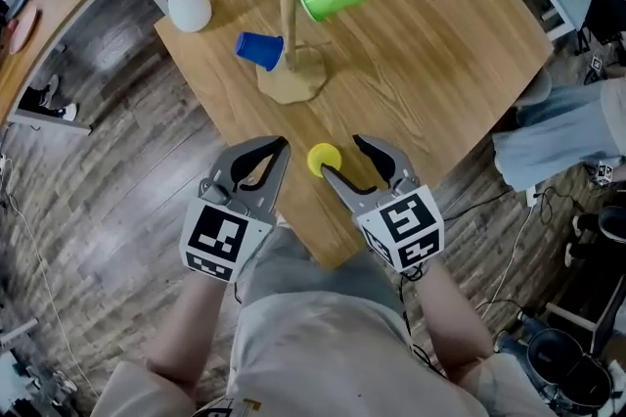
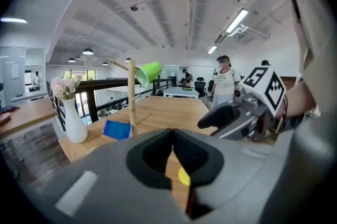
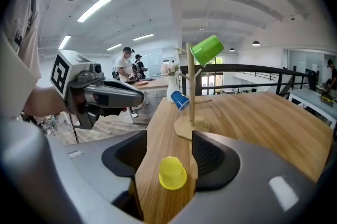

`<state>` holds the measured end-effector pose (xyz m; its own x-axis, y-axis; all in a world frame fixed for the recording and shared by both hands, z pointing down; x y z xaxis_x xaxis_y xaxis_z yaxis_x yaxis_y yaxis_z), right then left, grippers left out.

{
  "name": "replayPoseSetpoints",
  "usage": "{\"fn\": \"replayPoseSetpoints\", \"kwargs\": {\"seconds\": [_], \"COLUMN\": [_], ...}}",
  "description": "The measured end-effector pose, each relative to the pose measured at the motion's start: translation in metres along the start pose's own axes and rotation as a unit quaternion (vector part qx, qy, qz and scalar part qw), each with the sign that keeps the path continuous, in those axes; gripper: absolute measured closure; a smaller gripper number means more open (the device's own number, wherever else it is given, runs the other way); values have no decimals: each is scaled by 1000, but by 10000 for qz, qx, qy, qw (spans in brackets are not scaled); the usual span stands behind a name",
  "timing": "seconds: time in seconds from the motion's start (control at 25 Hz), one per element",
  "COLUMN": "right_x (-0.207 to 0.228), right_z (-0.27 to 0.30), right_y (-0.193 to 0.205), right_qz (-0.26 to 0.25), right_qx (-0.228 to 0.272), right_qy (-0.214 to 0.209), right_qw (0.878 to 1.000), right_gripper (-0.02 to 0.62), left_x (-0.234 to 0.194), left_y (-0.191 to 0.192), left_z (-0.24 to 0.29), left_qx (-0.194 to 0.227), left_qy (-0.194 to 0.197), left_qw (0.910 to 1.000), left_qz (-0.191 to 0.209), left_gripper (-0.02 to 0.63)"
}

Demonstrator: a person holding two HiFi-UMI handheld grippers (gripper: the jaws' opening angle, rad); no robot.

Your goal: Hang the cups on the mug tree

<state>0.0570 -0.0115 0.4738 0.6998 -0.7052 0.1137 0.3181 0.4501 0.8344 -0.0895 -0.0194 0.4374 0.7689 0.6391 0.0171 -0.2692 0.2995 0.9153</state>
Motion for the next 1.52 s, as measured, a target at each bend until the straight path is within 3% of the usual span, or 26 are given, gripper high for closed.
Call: {"fn": "replayPoseSetpoints", "kwargs": {"seconds": [0.44,0.84,1.2,1.52], "right_x": [7,8,13,10], "right_z": [47,72,71,49], "right_y": [58,89,100,73], "right_qz": [199,302,395,423], "right_qx": [-257,-435,-577,-545], "right_qy": [-47,52,317,333], "right_qw": [9995,9986,9970,9971], "right_gripper": [304,311,356,359], "left_x": [-4,-6,-3,0], "left_y": [74,111,110,84], "left_z": [33,41,36,17], "left_qx": [-299,-511,-521,-541], "left_qy": [-18,1,-18,-85], "left_qw": [9994,9984,9985,9984], "left_qz": [-148,-232,-180,-109], "left_gripper": [603,603,603,604]}}
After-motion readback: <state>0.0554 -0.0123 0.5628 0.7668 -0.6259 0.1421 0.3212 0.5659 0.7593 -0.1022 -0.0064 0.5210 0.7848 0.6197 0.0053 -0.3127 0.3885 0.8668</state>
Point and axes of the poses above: the fingertips, and each gripper's own axes: z forward along the fingers, x to its right, y out of its underside, the point moved 6 cm from there along -z, backward along the fingers, and after that the axes turned 3 degrees about -y, right-handed, at the moved point
